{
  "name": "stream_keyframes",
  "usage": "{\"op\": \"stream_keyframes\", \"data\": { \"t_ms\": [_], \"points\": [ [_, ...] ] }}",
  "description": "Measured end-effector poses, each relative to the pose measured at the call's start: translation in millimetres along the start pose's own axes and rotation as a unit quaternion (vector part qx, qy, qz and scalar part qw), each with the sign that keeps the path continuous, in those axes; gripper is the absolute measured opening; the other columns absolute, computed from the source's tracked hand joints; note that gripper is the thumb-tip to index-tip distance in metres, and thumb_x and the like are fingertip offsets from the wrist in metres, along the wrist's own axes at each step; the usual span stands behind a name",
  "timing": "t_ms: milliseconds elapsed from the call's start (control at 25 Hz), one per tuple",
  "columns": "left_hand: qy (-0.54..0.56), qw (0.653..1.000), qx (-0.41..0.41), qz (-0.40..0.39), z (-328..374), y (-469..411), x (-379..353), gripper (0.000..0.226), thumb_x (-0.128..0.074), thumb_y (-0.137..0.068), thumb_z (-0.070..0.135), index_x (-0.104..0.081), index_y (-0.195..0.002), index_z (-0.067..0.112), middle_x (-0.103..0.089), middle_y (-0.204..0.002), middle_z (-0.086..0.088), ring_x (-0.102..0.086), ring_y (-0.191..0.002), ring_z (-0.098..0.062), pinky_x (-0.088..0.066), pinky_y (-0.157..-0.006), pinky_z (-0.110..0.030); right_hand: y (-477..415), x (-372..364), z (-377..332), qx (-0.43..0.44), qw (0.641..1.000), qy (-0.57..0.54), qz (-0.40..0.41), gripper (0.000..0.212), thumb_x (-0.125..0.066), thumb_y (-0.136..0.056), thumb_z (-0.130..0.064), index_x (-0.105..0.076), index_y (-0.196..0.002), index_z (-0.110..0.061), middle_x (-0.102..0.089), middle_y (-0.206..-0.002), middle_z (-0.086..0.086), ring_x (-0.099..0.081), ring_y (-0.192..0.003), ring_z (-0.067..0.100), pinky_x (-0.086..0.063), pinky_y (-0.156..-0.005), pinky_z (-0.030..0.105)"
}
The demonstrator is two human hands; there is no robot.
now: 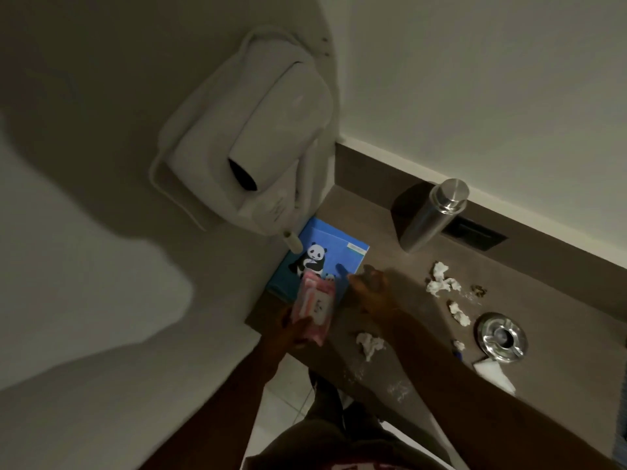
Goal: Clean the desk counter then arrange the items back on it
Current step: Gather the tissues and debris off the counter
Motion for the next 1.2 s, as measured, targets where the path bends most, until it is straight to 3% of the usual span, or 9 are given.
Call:
{"op": "stream_keyframes", "data": {
  "t_ms": [80,160,360,520,640,720,800,1000,1200],
  "points": [
    [0.102,0.993,0.035,0.041,-24,6,23,0.038,-0.071,-0.091,0.02,-0.062,-0.128,0.02,-0.072,-0.122,-0.013,-0.075,-0.103,-0.029,-0.063,-0.082,-0.043,-7,15,4,-0.005,0.998,0.045,0.051,0.06,-0.061,-0.105,-0.035,-0.039,-0.157,-0.014,-0.048,-0.149,0.005,-0.052,-0.14,0.035,-0.052,-0.106,0.051],
    [0.226,0.97,0.053,0.064,-43,10,32,0.031,-0.063,-0.094,0.012,-0.063,-0.125,0.012,-0.073,-0.119,-0.019,-0.075,-0.102,-0.033,-0.064,-0.077,-0.044,-11,30,10,-0.002,0.989,0.065,0.13,0.05,-0.059,-0.107,-0.027,-0.047,-0.151,-0.008,-0.054,-0.15,0.019,-0.054,-0.139,0.041,-0.044,-0.117,0.056],
    [0.237,0.966,0.032,0.101,-48,4,23,0.029,-0.061,-0.098,0.019,-0.061,-0.126,0.014,-0.07,-0.12,-0.018,-0.071,-0.105,-0.035,-0.063,-0.071,-0.041,-1,51,6,0.026,0.977,0.019,0.213,0.036,-0.054,-0.107,-0.034,-0.06,-0.137,-0.015,-0.069,-0.126,0.017,-0.068,-0.113,0.035,-0.056,-0.104,0.056],
    [0.014,0.981,0.019,0.193,-46,2,18,0.034,-0.06,-0.097,0.043,-0.059,-0.123,0.02,-0.069,-0.114,-0.008,-0.072,-0.094,-0.029,-0.064,-0.075,-0.046,3,62,0,0.054,0.956,-0.031,0.287,0.011,-0.057,-0.104,-0.03,-0.062,-0.114,-0.03,-0.07,-0.119,0.012,-0.065,-0.091,0.016,-0.055,-0.08,0.034],
    [-0.212,0.957,0.069,0.186,-47,5,21,0.064,-0.043,-0.093,0.071,-0.067,-0.106,0.014,-0.077,-0.083,-0.005,-0.075,-0.063,-0.019,-0.064,-0.064,-0.036,0,74,-10,0.106,0.942,-0.039,0.316,0.055,-0.073,-0.095,-0.036,-0.049,-0.143,-0.026,-0.057,-0.143,0.01,-0.061,-0.122,0.023,-0.055,-0.099,0.038],
    [-0.271,0.941,0.098,0.181,-45,5,26,0.074,-0.033,-0.09,0.08,-0.069,-0.091,0.016,-0.076,-0.073,-0.003,-0.074,-0.056,-0.018,-0.064,-0.071,-0.039,-2,83,-27,0.146,0.938,-0.032,0.312,0.096,-0.084,-0.085,-0.039,-0.028,-0.161,-0.029,-0.037,-0.164,0.008,-0.041,-0.15,0.03,-0.037,-0.124,0.05],
    [-0.291,0.935,0.096,0.18,-43,4,27,0.078,-0.029,-0.088,0.083,-0.068,-0.087,0.016,-0.076,-0.072,-0.003,-0.074,-0.058,-0.02,-0.064,-0.076,-0.041,-5,89,-48,0.18,0.935,-0.022,0.303,0.114,-0.09,-0.078,-0.041,-0.017,-0.165,-0.035,-0.025,-0.172,0.004,-0.028,-0.158,0.03,-0.024,-0.128,0.05],
    [-0.188,0.965,0.08,0.167,-42,5,22,0.073,-0.035,-0.091,0.078,-0.067,-0.103,0.013,-0.076,-0.078,-0.007,-0.074,-0.067,-0.025,-0.06,-0.061,-0.034,-22,95,-95,0.258,0.924,-0.031,0.281,0.112,-0.093,-0.076,-0.029,-0.022,-0.163,-0.034,-0.035,-0.169,0.003,-0.032,-0.157,0.031,-0.028,-0.123,0.047],
    [-0.06,0.982,0.107,0.142,-41,4,18,0.057,-0.038,-0.096,0.069,-0.056,-0.11,0.017,-0.074,-0.088,-0.01,-0.068,-0.079,-0.03,-0.053,-0.063,-0.032,-38,106,-103,0.173,0.936,-0.049,0.302,0.088,-0.091,-0.078,-0.024,-0.046,-0.153,-0.023,-0.057,-0.153,0.004,-0.052,-0.145,0.03,-0.042,-0.122,0.054]
  ]
}}
Point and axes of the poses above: each hand's wrist, its own y-axis away from the middle knuckle, its own x-axis out of the back of the hand, z = x × y, the point moved 2 cm from there along -y, towards the middle knuckle
